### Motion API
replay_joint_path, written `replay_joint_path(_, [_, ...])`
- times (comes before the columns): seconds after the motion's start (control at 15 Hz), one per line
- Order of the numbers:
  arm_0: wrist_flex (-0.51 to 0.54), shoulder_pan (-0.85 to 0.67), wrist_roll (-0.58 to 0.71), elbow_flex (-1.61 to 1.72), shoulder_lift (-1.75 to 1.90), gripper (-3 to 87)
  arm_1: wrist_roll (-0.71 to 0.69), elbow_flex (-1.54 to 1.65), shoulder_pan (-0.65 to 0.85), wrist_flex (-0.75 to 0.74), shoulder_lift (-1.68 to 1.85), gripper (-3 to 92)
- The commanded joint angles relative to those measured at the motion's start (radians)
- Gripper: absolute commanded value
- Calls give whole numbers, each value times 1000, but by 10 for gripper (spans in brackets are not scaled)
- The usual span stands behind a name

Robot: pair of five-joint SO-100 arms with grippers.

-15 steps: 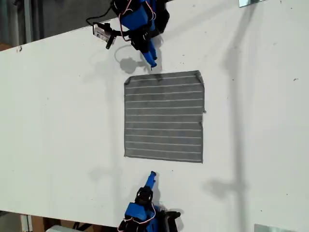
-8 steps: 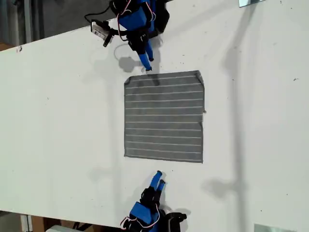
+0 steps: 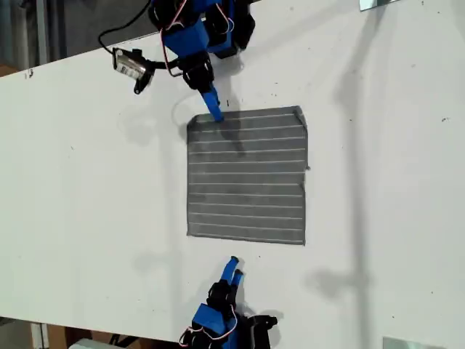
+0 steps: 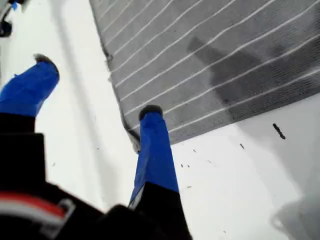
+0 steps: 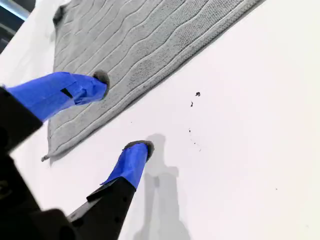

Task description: Grasp corners of a square towel and fold twice.

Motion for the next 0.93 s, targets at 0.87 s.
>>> replay_joint_path(0.87, [-3,-9,-11,8,-29,222,472,-359,-621,-175,-951,371])
